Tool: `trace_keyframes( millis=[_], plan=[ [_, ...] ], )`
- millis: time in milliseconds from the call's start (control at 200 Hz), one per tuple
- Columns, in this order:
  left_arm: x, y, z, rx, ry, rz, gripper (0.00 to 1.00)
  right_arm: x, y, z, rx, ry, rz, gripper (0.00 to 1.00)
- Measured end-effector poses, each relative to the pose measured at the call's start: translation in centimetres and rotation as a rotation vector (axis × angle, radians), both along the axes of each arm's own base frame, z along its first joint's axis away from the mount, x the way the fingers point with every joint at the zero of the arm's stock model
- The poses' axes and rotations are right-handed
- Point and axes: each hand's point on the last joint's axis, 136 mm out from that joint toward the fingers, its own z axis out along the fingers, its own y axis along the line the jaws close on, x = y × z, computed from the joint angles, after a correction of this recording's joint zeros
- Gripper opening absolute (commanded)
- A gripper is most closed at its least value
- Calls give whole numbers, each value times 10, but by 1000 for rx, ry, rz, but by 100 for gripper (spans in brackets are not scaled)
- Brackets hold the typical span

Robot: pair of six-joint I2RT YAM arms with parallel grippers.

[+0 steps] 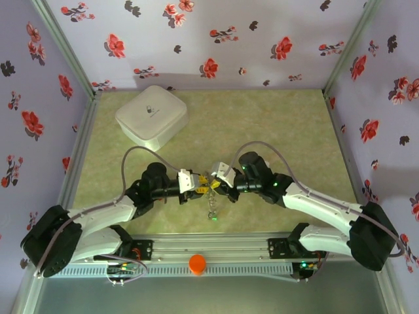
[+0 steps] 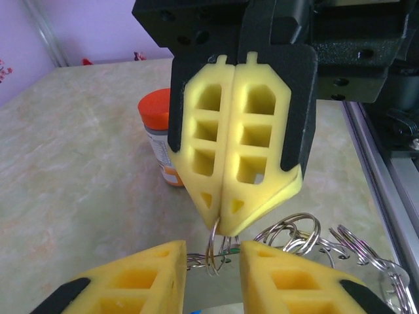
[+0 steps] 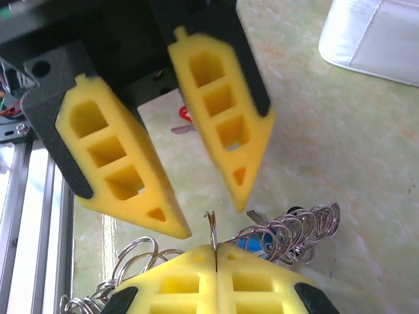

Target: Put the keys on the keyring

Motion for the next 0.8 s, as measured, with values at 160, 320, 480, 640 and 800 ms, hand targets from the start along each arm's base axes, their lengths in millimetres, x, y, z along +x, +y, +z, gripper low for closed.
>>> trace_keyframes(
  millis=[160, 320, 480, 640, 800],
  plan=[
    [-1, 1, 4, 39, -28, -20, 20, -5, 3, 0, -55, -19, 23, 0],
    [-4, 3, -3, 91, -19, -39, 20, -5, 4, -3, -81, -24, 28, 0],
    [-6, 5, -8, 116, -11, -47, 19, -4, 3, -3, -92, -36, 27, 0],
    [-8, 5, -11, 122, -4, -56, 11, -5, 3, -3, -94, -34, 29, 0],
    [-8, 4, -12, 124, -2, -56, 8, -7, 4, -4, -102, -28, 35, 0]
  ],
)
